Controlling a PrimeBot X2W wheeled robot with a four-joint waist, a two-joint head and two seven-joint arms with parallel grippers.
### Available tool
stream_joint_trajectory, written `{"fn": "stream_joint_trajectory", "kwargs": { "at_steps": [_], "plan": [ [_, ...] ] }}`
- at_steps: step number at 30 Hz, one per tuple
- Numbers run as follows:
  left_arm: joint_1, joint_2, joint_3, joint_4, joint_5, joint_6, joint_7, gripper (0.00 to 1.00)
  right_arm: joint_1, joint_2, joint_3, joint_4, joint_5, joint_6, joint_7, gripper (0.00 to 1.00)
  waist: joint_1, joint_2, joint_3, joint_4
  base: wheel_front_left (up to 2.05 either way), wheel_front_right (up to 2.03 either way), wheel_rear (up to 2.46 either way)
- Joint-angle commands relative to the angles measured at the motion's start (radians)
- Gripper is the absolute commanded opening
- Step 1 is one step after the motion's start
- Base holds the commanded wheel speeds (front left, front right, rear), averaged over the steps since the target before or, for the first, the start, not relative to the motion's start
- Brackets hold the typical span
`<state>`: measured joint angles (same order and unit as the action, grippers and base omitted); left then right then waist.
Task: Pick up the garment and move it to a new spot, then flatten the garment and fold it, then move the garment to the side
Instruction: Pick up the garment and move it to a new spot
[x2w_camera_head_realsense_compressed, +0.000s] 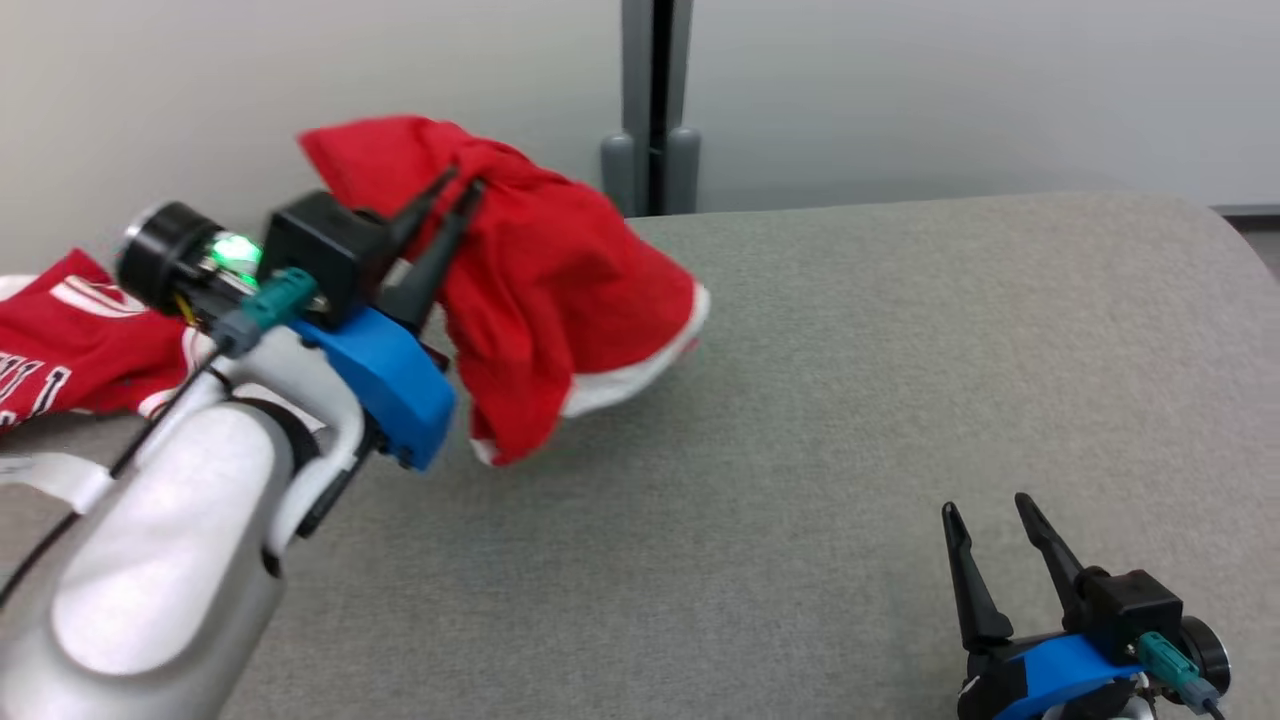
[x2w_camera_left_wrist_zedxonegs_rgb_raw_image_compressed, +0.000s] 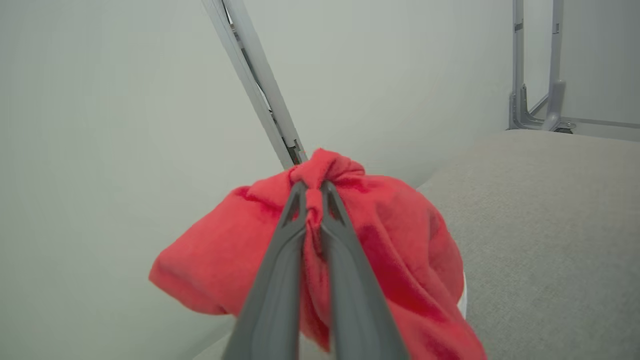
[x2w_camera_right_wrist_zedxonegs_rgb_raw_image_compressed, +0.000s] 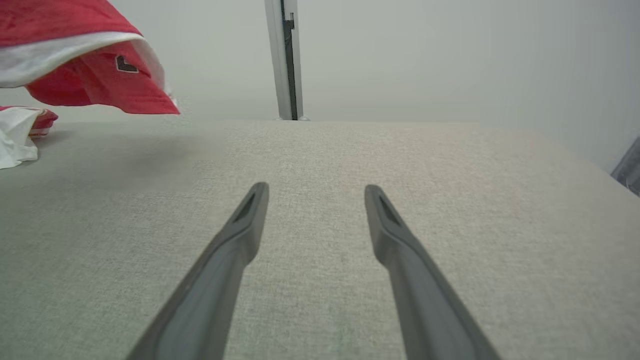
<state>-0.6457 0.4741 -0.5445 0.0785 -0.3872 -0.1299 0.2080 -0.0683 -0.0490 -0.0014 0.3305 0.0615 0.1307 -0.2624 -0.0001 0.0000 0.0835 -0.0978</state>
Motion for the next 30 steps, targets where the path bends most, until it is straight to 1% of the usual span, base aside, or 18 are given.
{"fn": "stream_joint_trajectory", "kwargs": {
  "at_steps": [1,3,5,9,14,17,18,19,20,22,25,30],
  "plan": [
    [0.013,-0.002,-0.019,-0.004,-0.005,0.0,0.003,0.0,-0.002,-0.002,0.001,-0.004,0.001,0.0,-0.004,1.0,0.0001,0.0,0.003,-0.015,0.0,0.0,0.0],
    [0.003,-0.005,-0.081,-0.001,-0.002,0.0,0.003,0.0,-0.017,-0.003,0.0,-0.006,0.006,0.0,-0.004,1.0,0.0001,0.0,0.029,-0.043,0.0,0.0,0.0],
    [-0.017,-0.015,-0.145,0.032,-0.004,0.0,-0.017,0.0,-0.033,-0.002,0.007,-0.009,0.014,0.0,-0.004,1.0,0.0001,0.0,0.059,-0.069,0.0,0.0,0.0],
    [-0.05,-0.04,-0.223,0.182,0.005,0.001,-0.075,0.0,-0.063,-0.003,0.027,-0.015,0.032,0.0,-0.004,1.0,0.0001,0.0,0.124,-0.114,0.0,0.0,0.0],
    [-0.098,-0.077,-0.252,0.412,0.029,0.003,-0.168,0.0,-0.093,-0.003,0.041,-0.022,0.047,0.0,-0.004,1.0,0.0001,0.0,0.188,-0.149,0.0,0.0,0.0],
    [-0.123,-0.108,-0.253,0.519,0.045,0.02,-0.237,0.0,-0.1,-0.003,0.04,-0.021,0.048,0.0,-0.004,1.0,0.0001,0.0,0.207,-0.151,0.0,0.0,0.0],
    [-0.131,-0.119,-0.249,0.548,0.046,0.026,-0.263,0.16,-0.1,-0.003,0.038,-0.018,0.048,0.0,-0.004,1.0,0.0001,0.0,0.21,-0.149,0.0,0.0,0.0],
    [-0.141,-0.13,-0.246,0.577,0.05,0.034,-0.287,0.56,-0.101,-0.003,0.037,-0.016,0.047,0.0,-0.004,1.0,0.0001,0.0,0.212,-0.145,0.0,0.0,0.0],
    [-0.148,-0.141,-0.245,0.602,0.054,0.041,-0.311,1.0,-0.1,-0.003,0.034,-0.015,0.046,0.0,-0.004,1.0,0.0001,0.0,0.212,-0.141,0.0,0.0,0.0],
    [-0.153,-0.167,-0.236,0.646,0.043,0.053,-0.357,1.0,-0.102,-0.003,0.032,-0.011,0.044,0.0,-0.004,1.0,0.0001,0.0,0.208,-0.129,0.0,0.0,0.0],
    [-0.156,-0.2,-0.225,0.693,0.025,0.055,-0.401,1.0,-0.108,-0.003,0.028,-0.012,0.042,0.0,-0.004,1.0,0.0001,0.0,0.197,-0.107,0.0,0.0,0.0],
    [-0.156,-0.215,-0.206,0.713,-0.001,0.047,-0.447,1.0,-0.113,-0.003,0.023,-0.02,0.041,0.0,-0.004,1.0,0.0001,0.0,0.178,-0.069,0.0,0.0,0.0]
  ]
}}
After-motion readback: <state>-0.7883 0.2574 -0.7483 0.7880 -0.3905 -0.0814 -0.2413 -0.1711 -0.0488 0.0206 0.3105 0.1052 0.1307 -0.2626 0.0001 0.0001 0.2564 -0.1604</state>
